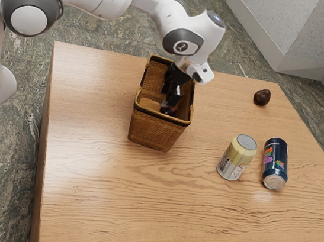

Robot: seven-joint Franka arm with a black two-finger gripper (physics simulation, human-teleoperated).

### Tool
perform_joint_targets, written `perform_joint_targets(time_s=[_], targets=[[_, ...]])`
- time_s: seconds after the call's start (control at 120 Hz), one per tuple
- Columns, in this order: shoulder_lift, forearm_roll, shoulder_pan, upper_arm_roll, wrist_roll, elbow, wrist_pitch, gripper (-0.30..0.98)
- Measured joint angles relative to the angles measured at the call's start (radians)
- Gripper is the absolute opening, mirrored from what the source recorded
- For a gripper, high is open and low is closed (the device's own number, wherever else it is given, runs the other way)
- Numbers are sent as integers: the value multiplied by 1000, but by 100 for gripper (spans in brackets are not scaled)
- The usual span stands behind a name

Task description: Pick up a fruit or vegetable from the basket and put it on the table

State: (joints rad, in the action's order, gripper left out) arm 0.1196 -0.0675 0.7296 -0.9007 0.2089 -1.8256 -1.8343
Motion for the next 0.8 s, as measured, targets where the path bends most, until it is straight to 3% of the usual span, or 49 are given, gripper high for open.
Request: perform_joint_targets(time_s=[0.142, 0.342, 0.542, 0.733, 0.8], targets=[[0, 12, 6, 2, -1, -43, -50, 57], [27, 22, 11, 3, -1, -86, -109, 63], [39, 24, 11, 3, -7, -97, -144, 32], [28, -10, 14, 0, -22, -91, -184, 12], [11, -24, 24, -1, -26, -82, -193, 12]])
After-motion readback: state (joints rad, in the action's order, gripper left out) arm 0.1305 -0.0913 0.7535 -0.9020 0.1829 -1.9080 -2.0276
